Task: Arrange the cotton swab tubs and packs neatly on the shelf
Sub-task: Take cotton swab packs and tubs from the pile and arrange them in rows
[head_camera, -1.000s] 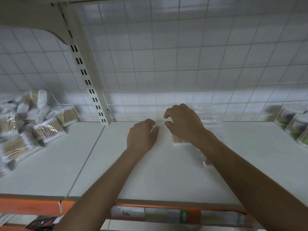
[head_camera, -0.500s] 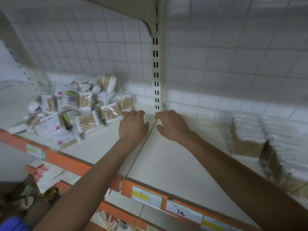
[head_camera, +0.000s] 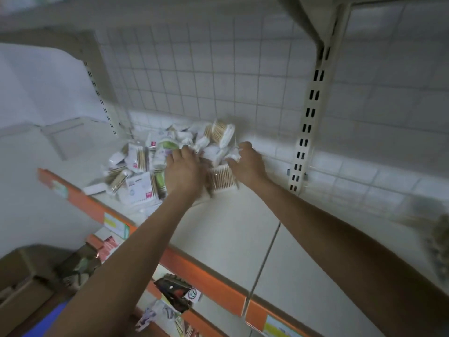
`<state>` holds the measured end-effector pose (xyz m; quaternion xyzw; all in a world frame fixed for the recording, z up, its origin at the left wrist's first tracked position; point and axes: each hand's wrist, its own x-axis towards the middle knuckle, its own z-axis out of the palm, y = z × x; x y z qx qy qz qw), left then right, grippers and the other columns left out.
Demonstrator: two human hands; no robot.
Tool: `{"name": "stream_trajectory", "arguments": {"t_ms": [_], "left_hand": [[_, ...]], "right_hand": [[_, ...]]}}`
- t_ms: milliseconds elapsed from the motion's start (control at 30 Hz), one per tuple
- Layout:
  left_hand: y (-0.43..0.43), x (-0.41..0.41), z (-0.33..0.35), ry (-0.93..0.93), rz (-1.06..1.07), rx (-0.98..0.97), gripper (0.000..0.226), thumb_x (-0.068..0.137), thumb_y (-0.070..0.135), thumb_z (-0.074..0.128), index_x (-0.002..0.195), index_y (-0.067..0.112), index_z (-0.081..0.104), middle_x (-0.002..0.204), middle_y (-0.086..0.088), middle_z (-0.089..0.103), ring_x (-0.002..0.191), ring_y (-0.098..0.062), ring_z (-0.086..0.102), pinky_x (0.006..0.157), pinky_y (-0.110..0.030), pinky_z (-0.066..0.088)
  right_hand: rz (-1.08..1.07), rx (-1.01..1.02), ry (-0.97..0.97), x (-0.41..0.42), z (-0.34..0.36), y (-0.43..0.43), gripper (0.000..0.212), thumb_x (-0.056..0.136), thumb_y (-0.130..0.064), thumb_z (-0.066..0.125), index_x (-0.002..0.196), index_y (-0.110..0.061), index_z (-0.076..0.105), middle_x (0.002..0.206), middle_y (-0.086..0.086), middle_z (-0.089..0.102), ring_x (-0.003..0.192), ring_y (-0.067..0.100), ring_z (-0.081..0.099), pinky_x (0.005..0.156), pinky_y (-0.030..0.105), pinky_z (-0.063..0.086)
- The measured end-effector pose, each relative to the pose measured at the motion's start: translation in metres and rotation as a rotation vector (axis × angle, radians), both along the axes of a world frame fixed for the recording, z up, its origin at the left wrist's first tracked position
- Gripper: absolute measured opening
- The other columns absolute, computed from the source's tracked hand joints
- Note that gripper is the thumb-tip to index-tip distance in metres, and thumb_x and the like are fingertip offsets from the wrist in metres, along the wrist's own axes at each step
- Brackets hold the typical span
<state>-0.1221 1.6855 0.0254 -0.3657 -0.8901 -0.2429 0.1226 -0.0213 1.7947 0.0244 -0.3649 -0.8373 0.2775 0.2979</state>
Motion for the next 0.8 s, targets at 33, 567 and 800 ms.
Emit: {"name": "stream_trajectory", "arguments": {"t_ms": [33, 567, 800], "left_hand": [[0.000, -0.003, 0.000, 0.013, 0.009, -0.019, 0.054, 0.093, 0.040, 0.051, 0.127, 0.000, 0.039, 0.130, -0.023, 0.045, 0.123, -0.037, 0.038, 0.099, -0.044, 0.035], [-0.007, -0.018, -0.006, 0.075, -0.059, 0.147, 0.024, 0.090, 0.021, 0.050, 0.106, 0.004, 0.055, 0.102, -0.017, 0.060, 0.087, -0.036, 0.058, 0.063, -0.036, 0.042], [0.002, 0.026, -0.002, -0.011, -0.268, 0.378, 0.029, 0.088, 0.013, 0.055, 0.115, 0.002, 0.058, 0.103, -0.017, 0.061, 0.093, -0.032, 0.055, 0.072, -0.033, 0.037]], "right_hand": [[-0.009, -0.007, 0.033, -0.008, 0.003, 0.003, 0.053, 0.088, -0.023, 0.062, 0.134, -0.010, 0.039, 0.125, 0.014, 0.054, 0.116, 0.030, 0.052, 0.086, 0.029, 0.041], [-0.036, 0.042, 0.195, -0.033, 0.010, 0.021, 0.046, 0.091, -0.020, 0.059, 0.134, -0.023, 0.045, 0.126, 0.012, 0.052, 0.114, 0.024, 0.050, 0.079, 0.012, 0.028], [-0.007, 0.126, 0.285, 0.032, 0.013, 0.005, 0.048, 0.088, 0.002, 0.054, 0.130, -0.022, 0.051, 0.124, 0.010, 0.056, 0.109, 0.024, 0.057, 0.079, 0.008, 0.040]]}}
